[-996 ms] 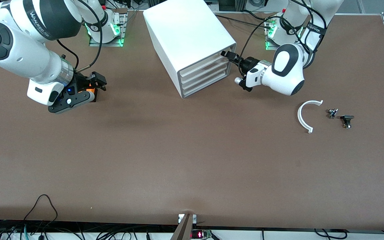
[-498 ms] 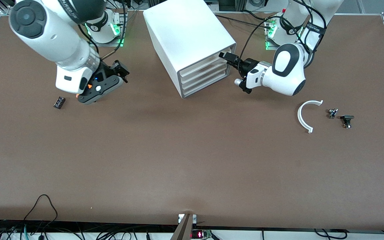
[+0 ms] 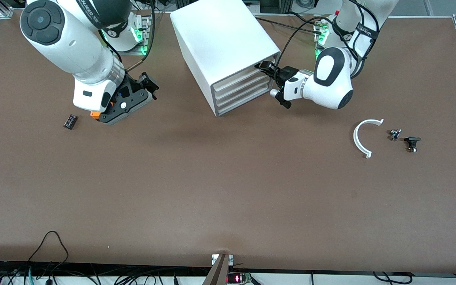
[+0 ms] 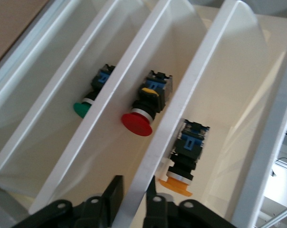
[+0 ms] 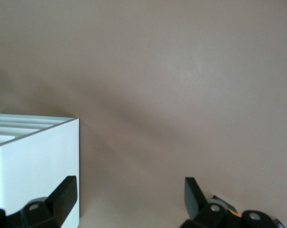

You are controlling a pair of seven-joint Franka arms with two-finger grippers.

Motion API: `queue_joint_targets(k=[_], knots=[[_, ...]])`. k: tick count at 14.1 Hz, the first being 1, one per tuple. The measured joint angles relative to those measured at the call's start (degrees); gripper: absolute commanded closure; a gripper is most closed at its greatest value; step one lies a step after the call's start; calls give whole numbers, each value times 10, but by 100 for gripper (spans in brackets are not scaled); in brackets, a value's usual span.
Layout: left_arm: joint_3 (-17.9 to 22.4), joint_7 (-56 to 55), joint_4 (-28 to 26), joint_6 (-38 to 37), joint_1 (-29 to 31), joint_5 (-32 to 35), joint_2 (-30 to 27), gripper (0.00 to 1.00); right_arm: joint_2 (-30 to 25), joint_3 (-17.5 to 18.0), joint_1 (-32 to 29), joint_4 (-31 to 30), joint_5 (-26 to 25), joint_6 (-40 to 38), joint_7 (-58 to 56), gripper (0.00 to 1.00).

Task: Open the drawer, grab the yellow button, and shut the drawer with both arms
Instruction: 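Pull the drawer open with the left gripper while the right gripper approaches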

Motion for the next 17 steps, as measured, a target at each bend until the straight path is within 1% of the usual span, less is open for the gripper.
queue_joint_targets(k=[2,4,6,7,8,9,10,13,15,16,17], knots=[[0,7,0,5,2,-4,-1,100,8,0,0,0,0,10,0,0],[8,11,4,27,12,-5,-3,100,14,0,0,1,0,16,-14,0],[36,20,17,38,27,-5,-8,100,18,0,1,1,0,21,-60,0],[53,26,25,39,32,-5,-10,96,20,1,3,1,0,26,-88,0],[69,27,32,43,36,-4,-11,2,23,2,8,1,0,31,-113,0],[79,27,35,48,38,-4,-11,0,25,3,16,2,0,35,-133,0],[83,25,35,57,38,-4,-11,0,27,4,26,2,0,39,-148,0],[87,14,37,86,38,-4,-12,0,34,7,68,12,0,45,-187,0],[104,10,44,92,39,-1,-22,0,57,13,101,50,0,46,-197,0],[118,6,51,92,40,15,-31,0,76,17,117,75,0,46,-197,0],[132,-8,61,92,42,47,-40,0,96,19,131,96,0,46,-197,0]])
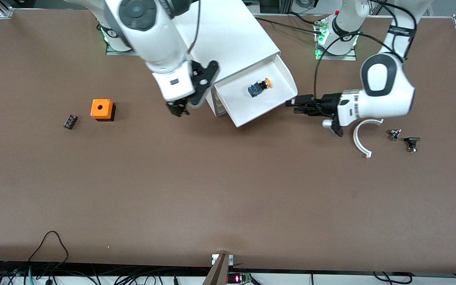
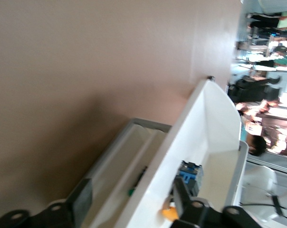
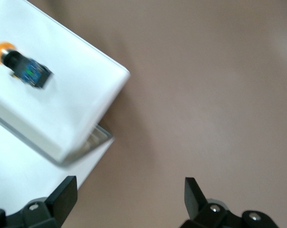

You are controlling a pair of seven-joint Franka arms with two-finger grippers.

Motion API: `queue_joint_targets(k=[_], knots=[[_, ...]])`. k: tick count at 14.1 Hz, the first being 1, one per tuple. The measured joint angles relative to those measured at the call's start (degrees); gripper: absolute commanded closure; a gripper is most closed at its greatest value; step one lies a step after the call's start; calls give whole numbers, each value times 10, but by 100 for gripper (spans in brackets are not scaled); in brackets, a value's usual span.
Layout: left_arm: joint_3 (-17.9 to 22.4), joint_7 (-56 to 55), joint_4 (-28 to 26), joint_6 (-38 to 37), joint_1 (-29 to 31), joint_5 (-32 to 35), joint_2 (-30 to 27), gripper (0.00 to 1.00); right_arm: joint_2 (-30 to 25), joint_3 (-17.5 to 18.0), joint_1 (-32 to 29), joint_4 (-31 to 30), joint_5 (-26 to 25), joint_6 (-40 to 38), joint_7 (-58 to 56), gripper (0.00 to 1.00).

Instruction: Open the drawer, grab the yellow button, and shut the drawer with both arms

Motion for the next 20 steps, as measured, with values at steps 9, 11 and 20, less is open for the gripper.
queue_joint_targets(k=[9,11,20], knots=[[104,-84,140,-71,5,491,-81,0,84,38,71,85,0,20,-11,0],[107,-100,156,-73,4,563,-96,0,91,38,100,86,-1,43,-15,0],[104,-175,172,-82,-11,657,-114,0,126,20,130,89,-43,53,-130,0]])
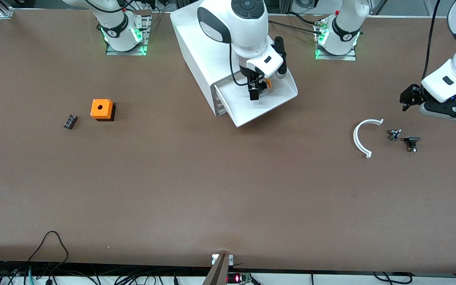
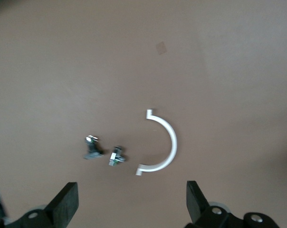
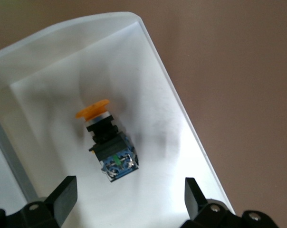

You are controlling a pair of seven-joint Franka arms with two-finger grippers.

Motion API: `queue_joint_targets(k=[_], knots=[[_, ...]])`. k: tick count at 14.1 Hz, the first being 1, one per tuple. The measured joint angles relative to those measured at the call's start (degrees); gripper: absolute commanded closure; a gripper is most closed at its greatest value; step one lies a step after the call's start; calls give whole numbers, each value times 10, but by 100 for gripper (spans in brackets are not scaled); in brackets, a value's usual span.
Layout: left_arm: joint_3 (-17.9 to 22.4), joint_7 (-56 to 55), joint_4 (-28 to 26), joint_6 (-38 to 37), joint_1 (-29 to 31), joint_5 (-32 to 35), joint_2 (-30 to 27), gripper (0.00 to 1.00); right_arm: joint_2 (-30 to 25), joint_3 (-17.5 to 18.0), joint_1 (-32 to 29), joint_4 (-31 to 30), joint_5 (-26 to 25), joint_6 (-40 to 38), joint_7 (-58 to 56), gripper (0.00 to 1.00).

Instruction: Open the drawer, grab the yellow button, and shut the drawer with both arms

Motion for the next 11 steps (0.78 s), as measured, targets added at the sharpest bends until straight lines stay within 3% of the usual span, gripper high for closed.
queue_joint_targets(k=[6,11], knots=[[-2,-154,0,-8,-1,-60,-4,0,15,-7,3,2,0,33,-7,0],[-3,-181,0,-8,-1,-62,-4,0,41,-8,11,3,0,46,-7,0]])
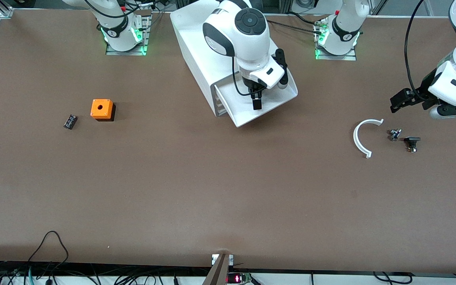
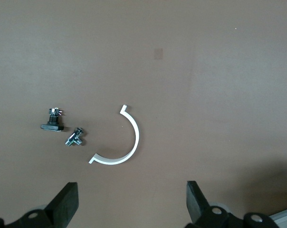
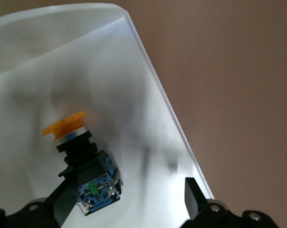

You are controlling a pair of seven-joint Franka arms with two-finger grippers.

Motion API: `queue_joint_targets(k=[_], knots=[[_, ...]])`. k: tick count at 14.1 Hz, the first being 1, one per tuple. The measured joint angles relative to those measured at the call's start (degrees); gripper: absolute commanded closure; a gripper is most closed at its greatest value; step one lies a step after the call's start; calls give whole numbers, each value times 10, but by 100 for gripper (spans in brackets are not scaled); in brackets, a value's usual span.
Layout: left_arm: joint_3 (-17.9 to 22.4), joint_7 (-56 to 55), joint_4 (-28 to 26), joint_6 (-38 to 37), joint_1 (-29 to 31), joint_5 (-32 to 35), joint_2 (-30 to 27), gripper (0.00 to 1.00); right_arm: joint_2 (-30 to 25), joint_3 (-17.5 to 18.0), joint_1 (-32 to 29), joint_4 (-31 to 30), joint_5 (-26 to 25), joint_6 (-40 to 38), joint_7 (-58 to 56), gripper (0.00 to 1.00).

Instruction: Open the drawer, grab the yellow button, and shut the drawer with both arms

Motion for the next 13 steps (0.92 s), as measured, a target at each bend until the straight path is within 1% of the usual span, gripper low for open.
queue_joint_targets(k=[8,13], knots=[[0,-1,-1,-4,0,0,0,0,0,-2,4,2,0,-1,0,0],[-1,0,-1,-4,-1,0,0,0,0,-3,5,6,0,-14,0,0]])
